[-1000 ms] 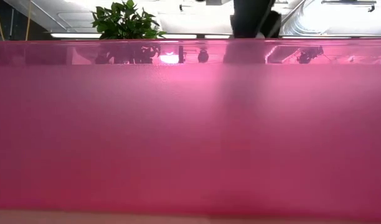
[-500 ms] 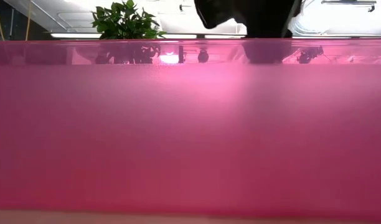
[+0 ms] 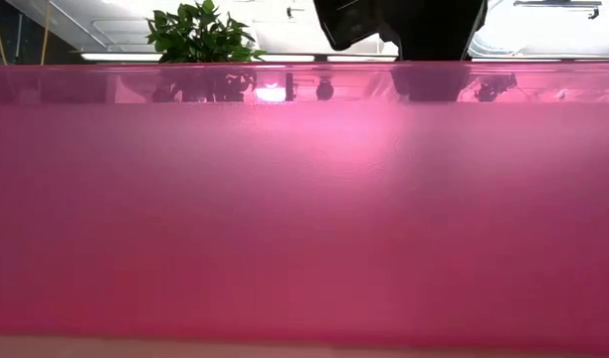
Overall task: Pick and place pill bottles into a basket
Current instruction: Put the white pill bottle into the red bin
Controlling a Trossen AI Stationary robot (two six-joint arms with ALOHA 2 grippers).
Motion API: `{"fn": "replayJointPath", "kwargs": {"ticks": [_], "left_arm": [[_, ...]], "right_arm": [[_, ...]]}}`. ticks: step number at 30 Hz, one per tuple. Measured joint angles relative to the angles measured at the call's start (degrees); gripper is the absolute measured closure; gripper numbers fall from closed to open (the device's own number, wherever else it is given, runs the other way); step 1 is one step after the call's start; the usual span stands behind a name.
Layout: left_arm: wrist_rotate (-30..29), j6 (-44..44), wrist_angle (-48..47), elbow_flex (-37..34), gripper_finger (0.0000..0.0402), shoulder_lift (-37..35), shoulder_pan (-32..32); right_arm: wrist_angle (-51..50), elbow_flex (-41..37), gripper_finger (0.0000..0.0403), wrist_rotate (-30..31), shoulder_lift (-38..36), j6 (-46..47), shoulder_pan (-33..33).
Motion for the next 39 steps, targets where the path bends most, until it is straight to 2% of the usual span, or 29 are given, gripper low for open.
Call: {"fn": "replayJointPath", "kwargs": {"ticks": [8,39], "left_arm": [[0.0,0.0,0.0,0.0,0.0268,0.0,0.0],[0.0,0.0,0.1,0.0,0.0268,0.0,0.0]], "right_arm": [[4.6,-4.0,0.0255,-2.0,0.1,1.4,0.0],[5.8,-4.0,0.0255,-0.4,0.1,-0.2,-1.3]]}}
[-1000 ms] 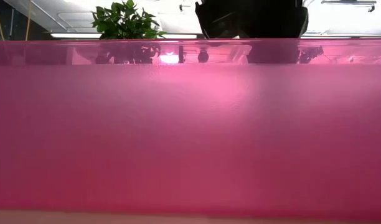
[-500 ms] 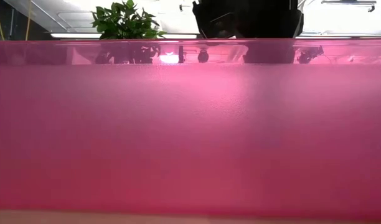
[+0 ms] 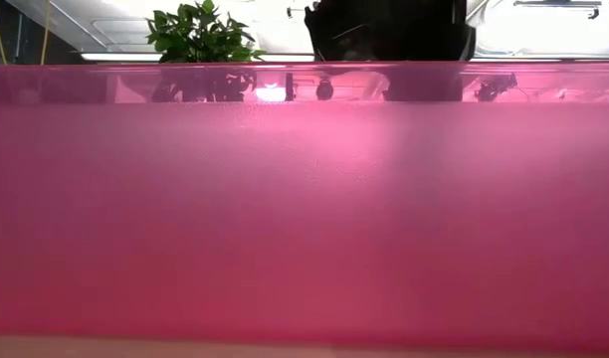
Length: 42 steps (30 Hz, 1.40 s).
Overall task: Pick and place pill bottles into a basket
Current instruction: Put the white pill bottle into the red bin
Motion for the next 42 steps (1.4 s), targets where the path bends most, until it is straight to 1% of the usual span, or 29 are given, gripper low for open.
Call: {"fn": "replayJointPath", "kwargs": {"ticks": [7,14,27,29,32,34,37,42], "left_arm": [[0.0,0.0,0.0,0.0,0.0268,0.0,0.0],[0.0,0.0,0.0,0.0,0.0268,0.0,0.0],[0.0,0.0,0.0,0.0,0.0268,0.0,0.0],[0.0,0.0,0.0,0.0,0.0268,0.0,0.0],[0.0,0.0,0.0,0.0,0.0268,0.0,0.0],[0.0,0.0,0.0,0.0,0.0268,0.0,0.0],[0.0,0.0,0.0,0.0,0.0268,0.0,0.0],[0.0,0.0,0.0,0.0,0.0268,0.0,0.0]], "right_arm": [[0.9,0.0,0.0255,-0.2,0.2,-0.3,-0.1],[2.7,0.3,0.0255,-2.7,2.2,-0.8,-0.1],[3.6,0.2,0.0255,-2.4,2.4,-0.8,-0.1],[3.6,0.2,0.0238,-2.0,2.4,-0.7,-0.1],[3.6,0.0,0.0198,-1.6,2.6,-0.2,-0.1],[3.4,-0.1,0.0179,-1.5,2.9,-0.1,-0.1],[3.5,-0.1,0.017,-1.5,2.8,-0.1,-0.1],[3.5,-0.1,0.0171,-1.8,2.8,-0.1,-0.1]]}}
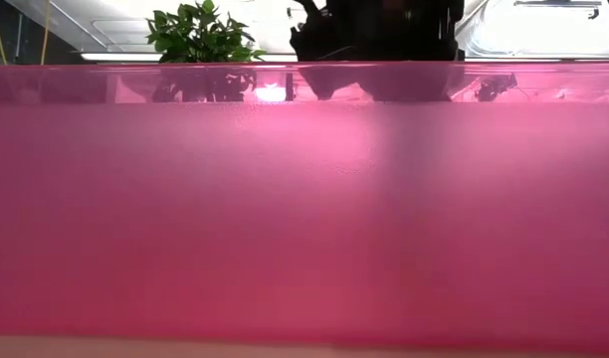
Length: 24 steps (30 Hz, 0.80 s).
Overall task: Pick and place pill bottles into a basket
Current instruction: Put the white pill bottle into the red bin
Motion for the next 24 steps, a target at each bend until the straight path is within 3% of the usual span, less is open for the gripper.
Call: {"fn": "replayJointPath", "kwargs": {"ticks": [24], "left_arm": [[0.0,0.0,0.0,0.0,0.0268,0.0,0.0]], "right_arm": [[0.0,0.1,0.0162,-2.8,-0.6,0.4,0.0]]}}
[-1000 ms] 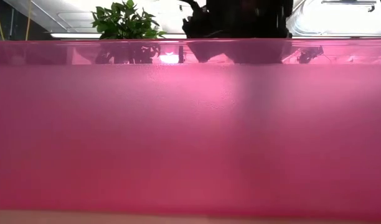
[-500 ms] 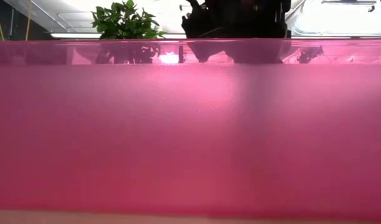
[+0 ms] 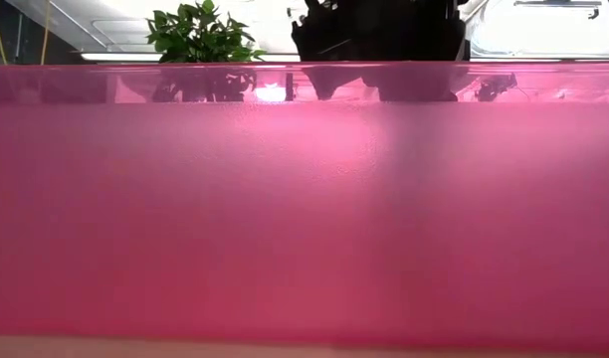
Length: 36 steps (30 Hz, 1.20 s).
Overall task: Pick and place pill bottles into a basket
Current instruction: Put the white pill bottle into the red bin
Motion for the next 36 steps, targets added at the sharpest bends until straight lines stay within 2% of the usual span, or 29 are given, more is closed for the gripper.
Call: {"fn": "replayJointPath", "kwargs": {"ticks": [15,22,26,36], "left_arm": [[0.0,0.0,0.0,0.0,0.0268,0.0,0.0],[0.0,0.0,0.0,0.0,0.0268,0.0,0.0],[0.0,0.0,0.0,0.0,0.0268,0.0,0.0],[0.3,0.0,0.0,0.0,0.0268,0.0,0.0]], "right_arm": [[-1.9,0.1,0.0162,-0.3,-3.2,0.0,-1.1],[-3.5,4.2,0.0162,0.8,-3.4,-1.9,-1.2],[-4.6,8.5,0.0162,4.5,-3.4,-4.2,-1.2],[-5.2,18.7,0.0162,18.3,-3.4,-11.8,-1.2]]}}
